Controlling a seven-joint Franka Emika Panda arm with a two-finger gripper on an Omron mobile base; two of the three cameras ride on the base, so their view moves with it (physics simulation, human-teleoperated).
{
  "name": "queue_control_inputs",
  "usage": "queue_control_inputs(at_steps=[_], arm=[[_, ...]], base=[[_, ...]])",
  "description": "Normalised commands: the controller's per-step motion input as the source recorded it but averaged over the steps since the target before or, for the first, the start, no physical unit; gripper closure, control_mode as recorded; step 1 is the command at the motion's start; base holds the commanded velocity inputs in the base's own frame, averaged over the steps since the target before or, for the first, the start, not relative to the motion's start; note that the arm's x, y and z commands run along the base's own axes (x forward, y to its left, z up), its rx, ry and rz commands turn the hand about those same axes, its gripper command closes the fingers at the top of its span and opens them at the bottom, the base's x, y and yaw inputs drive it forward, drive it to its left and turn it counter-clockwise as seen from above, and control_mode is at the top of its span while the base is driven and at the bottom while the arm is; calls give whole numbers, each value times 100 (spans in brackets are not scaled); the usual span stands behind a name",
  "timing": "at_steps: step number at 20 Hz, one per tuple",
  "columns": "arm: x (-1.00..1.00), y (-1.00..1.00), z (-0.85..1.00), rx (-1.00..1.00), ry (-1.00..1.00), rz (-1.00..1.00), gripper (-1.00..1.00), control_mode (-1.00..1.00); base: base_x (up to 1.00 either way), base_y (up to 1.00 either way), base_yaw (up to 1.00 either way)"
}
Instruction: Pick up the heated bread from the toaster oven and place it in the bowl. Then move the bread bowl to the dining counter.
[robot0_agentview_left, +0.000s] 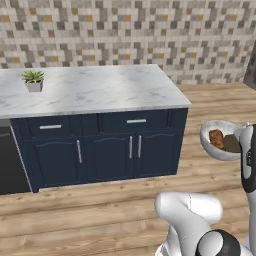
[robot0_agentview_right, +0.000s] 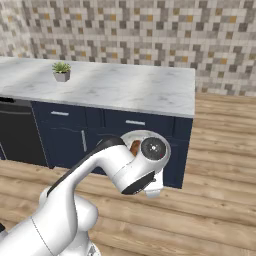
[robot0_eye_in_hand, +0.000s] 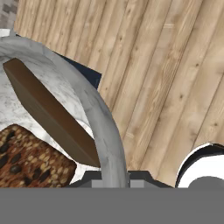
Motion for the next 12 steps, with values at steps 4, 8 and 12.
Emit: queue_control_inputs(at_steps=[4, 8, 12], arm=[[0, 0, 0, 0, 0, 0, 100, 100], [0, 0, 0, 0, 0, 0, 100, 100], [0, 0, 0, 0, 0, 0, 100, 100]], base=[[100, 96, 8], [100, 60, 0], [100, 22, 0]])
